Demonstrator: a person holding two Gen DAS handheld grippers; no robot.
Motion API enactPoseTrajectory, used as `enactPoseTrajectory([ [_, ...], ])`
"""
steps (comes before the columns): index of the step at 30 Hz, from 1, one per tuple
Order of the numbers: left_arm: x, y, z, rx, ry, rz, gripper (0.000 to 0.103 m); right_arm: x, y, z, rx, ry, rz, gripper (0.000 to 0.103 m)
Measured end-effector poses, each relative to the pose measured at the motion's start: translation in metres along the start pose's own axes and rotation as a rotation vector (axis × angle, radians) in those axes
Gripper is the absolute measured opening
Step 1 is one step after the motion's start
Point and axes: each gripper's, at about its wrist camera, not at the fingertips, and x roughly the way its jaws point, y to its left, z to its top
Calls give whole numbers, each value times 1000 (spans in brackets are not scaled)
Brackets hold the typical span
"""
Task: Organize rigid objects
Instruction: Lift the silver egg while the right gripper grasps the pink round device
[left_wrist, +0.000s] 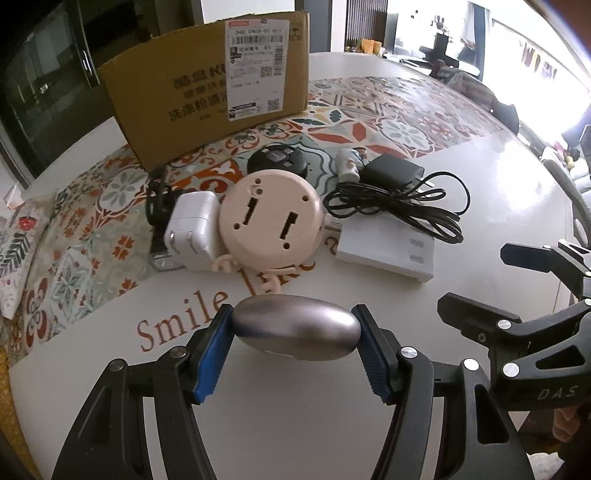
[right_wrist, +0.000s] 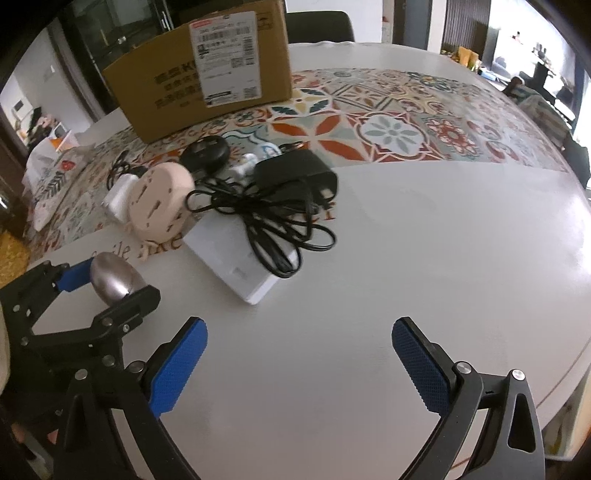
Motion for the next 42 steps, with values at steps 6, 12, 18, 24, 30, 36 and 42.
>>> enactPoseTrajectory([
  [6,-7,6,-2,-17,-21,2,63,-3,6,3,-10,-5,2,101],
  [12,-24,14,-1,-34,-59,26,63,-17,15,9,-52,-39,-32,101],
  [18,-48,37,4,-101,-98,47,63,-38,36,27,-135,-115,-6,101],
  [24,-56,61,-3,-152,-112,122,63,-34,66,48,-270,-176,31,101],
  [30,-45,83,-16,-218,-87,155,63,-11,101,61,-471,-165,24,99],
  [36,-34,92,-23,-269,-71,160,63,9,122,66,-609,-143,31,95],
  [42,-22,99,-25,-292,-42,157,63,33,130,69,-640,-90,38,91],
])
